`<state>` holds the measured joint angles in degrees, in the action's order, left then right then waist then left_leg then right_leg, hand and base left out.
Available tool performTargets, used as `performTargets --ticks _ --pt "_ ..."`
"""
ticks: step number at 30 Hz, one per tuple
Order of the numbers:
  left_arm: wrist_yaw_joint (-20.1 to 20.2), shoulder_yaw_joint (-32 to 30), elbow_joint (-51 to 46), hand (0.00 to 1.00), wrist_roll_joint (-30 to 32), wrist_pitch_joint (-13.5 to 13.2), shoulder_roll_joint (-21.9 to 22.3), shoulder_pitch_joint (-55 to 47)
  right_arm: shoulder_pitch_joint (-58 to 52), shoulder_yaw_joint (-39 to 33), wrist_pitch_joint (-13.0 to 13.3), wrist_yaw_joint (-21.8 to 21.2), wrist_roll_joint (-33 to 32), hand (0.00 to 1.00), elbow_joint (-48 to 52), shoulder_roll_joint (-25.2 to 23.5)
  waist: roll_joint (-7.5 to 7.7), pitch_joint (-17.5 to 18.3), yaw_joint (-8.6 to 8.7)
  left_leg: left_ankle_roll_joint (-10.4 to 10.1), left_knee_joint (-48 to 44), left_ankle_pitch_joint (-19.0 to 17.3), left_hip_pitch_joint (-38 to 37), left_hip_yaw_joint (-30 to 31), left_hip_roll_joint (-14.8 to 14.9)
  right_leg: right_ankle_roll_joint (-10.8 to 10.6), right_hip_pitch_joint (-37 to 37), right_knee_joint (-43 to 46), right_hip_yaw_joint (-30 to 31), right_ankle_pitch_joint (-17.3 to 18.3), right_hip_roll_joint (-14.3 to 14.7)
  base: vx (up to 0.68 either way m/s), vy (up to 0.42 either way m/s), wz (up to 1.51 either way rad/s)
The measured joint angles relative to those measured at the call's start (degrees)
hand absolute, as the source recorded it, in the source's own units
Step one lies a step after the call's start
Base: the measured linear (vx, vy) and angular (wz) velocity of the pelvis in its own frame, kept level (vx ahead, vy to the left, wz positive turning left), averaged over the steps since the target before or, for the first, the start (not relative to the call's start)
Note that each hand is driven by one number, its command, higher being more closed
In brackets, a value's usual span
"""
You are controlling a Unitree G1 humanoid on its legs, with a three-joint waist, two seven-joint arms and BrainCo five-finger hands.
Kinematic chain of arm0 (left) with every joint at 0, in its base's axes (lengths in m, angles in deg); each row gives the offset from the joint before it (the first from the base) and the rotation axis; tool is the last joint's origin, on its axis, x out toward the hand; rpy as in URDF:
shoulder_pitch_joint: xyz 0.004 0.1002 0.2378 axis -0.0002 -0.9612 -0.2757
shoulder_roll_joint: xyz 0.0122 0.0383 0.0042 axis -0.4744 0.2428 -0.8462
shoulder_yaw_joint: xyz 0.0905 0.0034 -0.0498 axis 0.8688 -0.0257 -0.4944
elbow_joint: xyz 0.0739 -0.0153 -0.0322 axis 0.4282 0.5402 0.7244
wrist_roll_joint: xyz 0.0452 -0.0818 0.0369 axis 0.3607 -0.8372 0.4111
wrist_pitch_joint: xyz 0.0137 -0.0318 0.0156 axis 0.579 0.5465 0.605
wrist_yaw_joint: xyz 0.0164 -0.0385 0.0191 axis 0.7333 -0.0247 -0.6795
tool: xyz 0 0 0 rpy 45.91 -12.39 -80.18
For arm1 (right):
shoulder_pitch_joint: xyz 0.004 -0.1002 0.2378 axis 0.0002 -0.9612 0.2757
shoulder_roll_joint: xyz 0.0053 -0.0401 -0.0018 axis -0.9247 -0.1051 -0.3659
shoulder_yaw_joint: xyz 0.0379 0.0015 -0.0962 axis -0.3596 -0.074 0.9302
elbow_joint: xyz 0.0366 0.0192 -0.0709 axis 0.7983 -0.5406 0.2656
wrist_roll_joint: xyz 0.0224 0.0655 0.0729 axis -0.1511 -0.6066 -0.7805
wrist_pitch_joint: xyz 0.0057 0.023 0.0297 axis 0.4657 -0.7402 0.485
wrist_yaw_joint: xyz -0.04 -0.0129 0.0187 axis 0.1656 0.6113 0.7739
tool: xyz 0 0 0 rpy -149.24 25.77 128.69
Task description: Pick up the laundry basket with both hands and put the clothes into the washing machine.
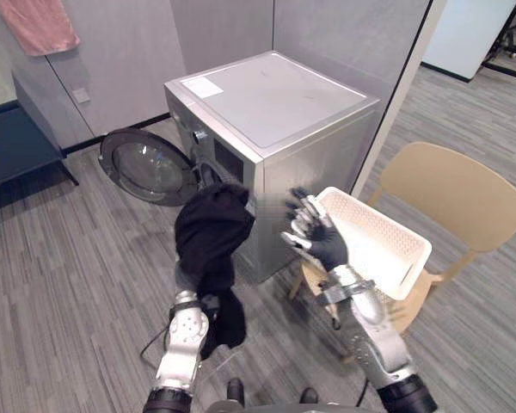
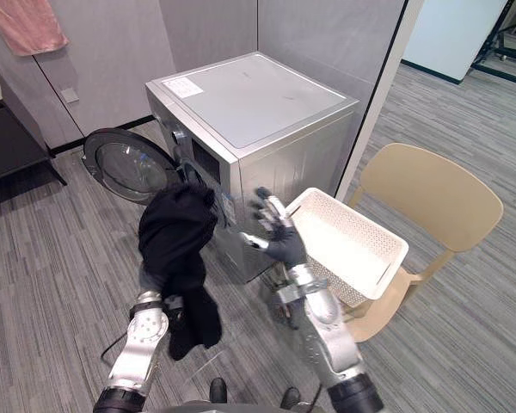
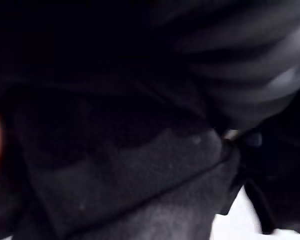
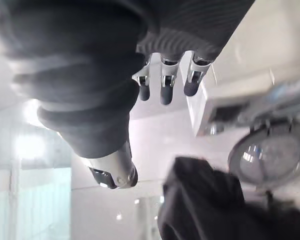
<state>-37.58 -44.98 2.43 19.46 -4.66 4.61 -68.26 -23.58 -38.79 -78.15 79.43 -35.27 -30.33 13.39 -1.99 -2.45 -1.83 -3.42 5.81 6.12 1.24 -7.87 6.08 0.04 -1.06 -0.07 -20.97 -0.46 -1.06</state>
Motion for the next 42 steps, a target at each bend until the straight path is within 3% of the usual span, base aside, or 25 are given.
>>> performTargets --ticks 6,13,15,17,18,19,20,23,24,25,26,27,28,29,30,32,34,35,36,37,38,39,40,41,42 --pt "3.54 -3.53 6.79 1.00 -1.62 0.02 -1.38 -4.21 -7.19 -5.38 -0.12 1.42 14.62 0.00 -6.35 4.08 -0.98 0.55 -0.42 -0.31 0.00 -0.22 2.40 1.53 0.00 -0.01 -1.22 0.08 -1.40 0.25 -0.08 0.03 0.010 0.13" --pt "7.72 -8.21 19.65 1.00 -2.21 0.64 -3.44 -5.88 -7.53 -9.48 -4.16 3.06 25.34 0.00 -34.66 2.27 -1.14 0.10 -0.92 -1.39 -0.12 0.53 6.25 8.32 -0.55 -0.31 -2.85 4.68 -9.52 4.69 -1.39 0.03 -0.020 0.58" --pt "7.79 -8.20 22.08 1.00 -2.14 1.06 -4.09 -5.69 -7.18 -11.31 -5.23 4.53 26.32 0.00 -40.11 1.66 -0.94 -0.59 -0.70 -0.07 -0.25 0.38 7.54 7.00 -0.62 -0.33 -3.35 8.05 -14.13 6.97 -3.40 0.06 -0.033 1.15" --pt "7.88 -8.09 25.05 1.00 -2.13 1.49 -4.10 -4.64 -6.96 -13.58 -6.15 6.15 27.18 0.00 -44.30 1.38 -0.09 -1.24 -0.38 4.22 -0.96 -2.13 7.88 -4.01 0.12 -1.35 -3.32 10.66 -18.61 8.66 -6.42 0.15 0.022 1.25" --pt "7.87 -7.92 26.50 1.00 -2.13 1.85 -3.86 -4.13 -6.07 -14.07 -7.01 7.12 27.43 0.00 -46.47 1.48 -0.21 -2.07 -0.62 4.31 -2.26 -1.59 8.11 -10.47 1.12 -2.00 -3.22 12.59 -20.05 9.36 -7.73 0.19 0.038 0.89" --pt "7.84 -7.94 26.93 1.00 -2.16 1.98 -3.80 -4.42 -5.26 -14.20 -7.28 7.44 27.47 0.00 -47.70 1.60 -0.57 -2.46 -0.74 4.21 -3.08 1.08 8.22 -11.56 1.62 -2.46 -3.13 13.50 -20.38 9.97 -8.05 0.17 0.029 0.63" --pt "7.80 -8.14 28.30 1.00 -2.16 2.08 -3.98 -4.76 -3.98 -14.53 -7.75 7.80 27.53 0.00 -49.80 1.41 -0.35 -2.89 -0.63 1.88 -3.64 1.84 8.33 -11.14 1.30 -2.99 -2.93 14.45 -20.51 10.50 -8.68 0.13 0.032 0.40" --pt "7.75 -9.10 31.23 1.00 -2.14 2.23 -4.18 -4.99 -1.31 -14.57 -7.89 8.85 27.47 0.00 -51.72 -1.25 1.63 -4.14 -1.06 2.33 -6.91 -2.00 8.86 -9.43 -1.04 -5.35 -1.61 16.46 -21.03 12.07 -12.06 0.14 0.086 0.37" --pt "7.83 -9.02 31.96 1.00 -2.13 2.29 -4.09 -5.35 -0.94 -14.55 -8.01 9.00 27.45 0.00 -52.20 -1.92 2.92 -4.91 -1.12 2.98 -10.72 -5.95 8.99 -9.15 -2.19 -6.69 -1.49 21.48 -20.75 13.87 -15.34 0.12 0.086 0.32" --pt "7.84 -9.01 32.27 1.00 -2.13 2.30 -3.83 -5.71 -1.00 -14.56 -8.08 9.02 27.45 0.00 -52.31 -1.91 3.17 -5.21 -1.12 3.07 -12.40 -7.78 8.90 -8.73 -2.77 -6.73 -1.92 25.30 -19.58 14.27 -17.41 0.15 0.107 0.38" --pt "7.86 -8.90 32.39 1.00 -2.13 2.36 -3.48 -6.42 -1.14 -14.58 -8.47 9.07 27.46 0.00 -52.31 -1.72 3.10 -5.54 -0.87 3.67 -14.73 -9.90 8.93 -7.77 -3.93 -4.96 -3.65 32.74 -15.77 13.50 -20.54 0.19 0.215 0.58" --pt "7.85 -8.65 32.18 1.00 -2.10 2.42 -3.60 -6.92 -1.65 -14.55 -9.05 9.23 27.43 0.00 -52.11 -1.70 3.33 -6.08 -0.17 4.60 -16.82 -11.98 8.42 -6.18 -5.20 1.59 -8.05 42.76 -7.37 9.76 -22.15 0.24 0.239 0.61" --pt "7.82 -8.54 31.93 1.00 -2.09 2.45 -3.81 -6.77 -2.18 -14.53 -9.05 9.31 27.32 0.00 -52.09 -1.74 2.48 -6.31 0.03 4.89 -17.22 -12.55 7.45 -5.46 -5.10 3.44 -10.57 46.52 -3.30 8.16 -21.76 0.30 0.211 0.70" --pt "7.69 -7.85 30.99 1.00 -2.09 2.64 -4.53 -6.37 -2.95 -14.47 -9.00 9.32 26.84 0.00 -52.07 -2.35 2.06 -7.60 0.64 5.62 -18.21 -13.74 6.83 -3.05 -5.00 -0.16 -13.83 51.73 4.15 9.80 -18.58 0.30 0.053 0.92" --pt "7.61 -7.77 30.36 1.00 -2.09 2.64 -4.94 -5.68 -3.09 -14.47 -8.94 9.30 25.71 0.00 -51.96 -2.89 2.27 -8.74 1.40 5.99 -18.64 -14.76 6.10 0.17 -5.06 -1.10 -16.65 51.73 8.23 14.25 -13.38 0.26 0.016 0.97" --pt "7.56 -7.72 29.96 1.00 -2.15 2.62 -5.69 -4.11 -3.39 -14.53 -8.96 9.36 24.95 0.00 -51.96 -2.93 2.80 -9.70 2.05 6.15 -18.65 -15.64 5.32 2.14 -5.44 -1.61 -20.19 46.85 9.48 15.41 -9.70 0.24 -0.007 0.88" --pt "7.58 -7.19 30.15 1.00 -2.15 2.63 -5.58 -2.20 -3.28 -14.61 -8.97 10.17 23.71 0.00 -52.05 -2.78 2.99 -11.86 3.33 5.97 -18.22 -16.98 2.53 5.36 -5.71 -4.16 -22.59 29.82 9.32 12.17 -6.47 0.29 -0.043 0.86" --pt "7.56 -7.21 30.17 1.00 -2.14 2.62 -5.35 -1.72 -3.32 -14.65 -8.96 10.23 23.37 0.00 -52.04 -2.81 3.33 -12.22 3.88 5.65 -17.76 -17.49 1.37 6.48 -6.13 -4.86 -22.52 22.03 9.64 9.11 -6.03 0.38 -0.102 0.86" --pt "7.58 -7.13 30.63 1.00 -2.11 2.61 -5.26 -0.72 -3.46 -14.75 -9.02 10.24 23.13 0.00 -52.02 -2.86 4.92 -12.50 4.33 4.74 -16.89 -18.71 -1.01 8.24 -7.64 -7.12 -22.06 8.87 11.04 3.16 -6.86 0.41 -0.133 0.79" --pt "7.58 -7.13 30.74 1.00 -2.10 2.61 -5.31 -0.55 -3.53 -14.78 -9.03 10.26 23.12 0.00 -52.01 -2.86 5.64 -12.55 4.33 4.47 -16.69 -19.28 -1.61 8.85 -8.35 -7.41 -22.40 6.90 11.61 2.10 -7.27 0.44 -0.207 0.83" --pt "7.59 -7.12 31.63 1.00 -2.09 2.60 -5.17 0.04 -3.71 -15.19 -9.05 10.25 23.12 0.00 -52.03 -2.77 6.21 -12.82 4.28 3.90 -16.99 -21.09 -3.42 10.17 -8.73 -6.18 -22.54 6.53 12.86 -1.54 -8.19 0.38 -0.209 0.58" --pt "7.59 -7.06 32.23 1.00 -2.09 2.61 -4.53 0.59 -3.86 -15.86 -9.10 10.23 23.15 0.00 -52.00 -2.53 5.65 -12.21 4.35 3.23 -17.08 -22.67 -4.63 11.57 -7.54 -4.81 -22.26 8.51 13.15 -5.03 -7.28 0.67 -0.327 0.73" --pt "7.63 -6.71 32.36 1.00 -2.05 2.53 -3.52 -0.05 -4.13 -16.05 -9.20 10.16 23.18 0.00 -51.53 -1.84 2.23 -10.69 4.43 0.61 -17.64 -23.55 -5.80 12.68 -3.89 -3.20 -22.84 12.67 11.40 -5.00 -4.82 0.64 -0.254 0.57" --pt "7.62 -6.79 32.43 1.00 -2.05 2.40 -3.39 0.18 -3.95 -16.12 -9.21 10.10 23.19 0.00 -51.29 -1.90 1.92 -10.67 4.35 -0.66 -19.99 -23.07 -5.23 12.43 -3.54 -1.96 -22.71 14.27 10.40 -5.07 -4.67 0.89 -0.367 0.54" --pt "7.62 -7.86 32.77 1.00 -2.07 2.43 -2.37 0.55 -3.79 -16.12 -9.35 9.79 23.23 0.00 -50.67 -2.38 1.47 -10.95 4.19 -4.42 -31.45 -20.98 -2.11 9.86 -1.06 1.76 -20.09 16.09 8.78 -2.97 -3.56 0.65 -0.269 0.27"
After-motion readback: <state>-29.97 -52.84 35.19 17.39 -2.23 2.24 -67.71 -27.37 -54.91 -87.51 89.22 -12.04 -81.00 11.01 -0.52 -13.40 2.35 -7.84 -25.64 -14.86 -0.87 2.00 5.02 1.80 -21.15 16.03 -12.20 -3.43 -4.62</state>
